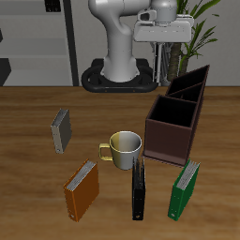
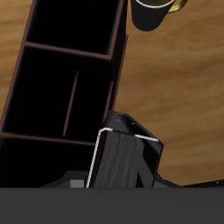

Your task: Place the striped book into the left desk caddy's left compartment

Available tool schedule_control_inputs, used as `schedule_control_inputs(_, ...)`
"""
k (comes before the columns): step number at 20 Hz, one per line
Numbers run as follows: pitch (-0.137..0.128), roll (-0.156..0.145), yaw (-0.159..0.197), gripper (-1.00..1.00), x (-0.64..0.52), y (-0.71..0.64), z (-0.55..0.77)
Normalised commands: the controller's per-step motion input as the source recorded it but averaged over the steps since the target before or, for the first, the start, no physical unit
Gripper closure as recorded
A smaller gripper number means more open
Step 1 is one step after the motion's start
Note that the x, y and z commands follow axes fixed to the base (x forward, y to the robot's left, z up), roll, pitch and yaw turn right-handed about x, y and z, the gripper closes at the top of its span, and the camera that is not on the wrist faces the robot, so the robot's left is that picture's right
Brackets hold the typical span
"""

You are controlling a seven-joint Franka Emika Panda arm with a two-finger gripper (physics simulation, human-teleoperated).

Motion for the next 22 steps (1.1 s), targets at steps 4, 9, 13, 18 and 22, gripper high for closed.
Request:
schedule_control_inputs(4, 0.011, 0.028, -0.005, 1.0, -0.29, 0.51, -0.11)
schedule_control_inputs(9, 0.028, 0.026, -0.017, 1.0, -0.08, 0.37, -0.02)
schedule_control_inputs(13, 0.029, 0.013, -0.006, 1.0, 0.06, 0.29, 0.01)
schedule_control_inputs(18, 0.004, -0.021, -0.036, 1.0, 0.02, 0.13, 0.06)
schedule_control_inputs(22, -0.001, 0.04, -0.007, 1.0, -0.12, 0.28, -0.01)
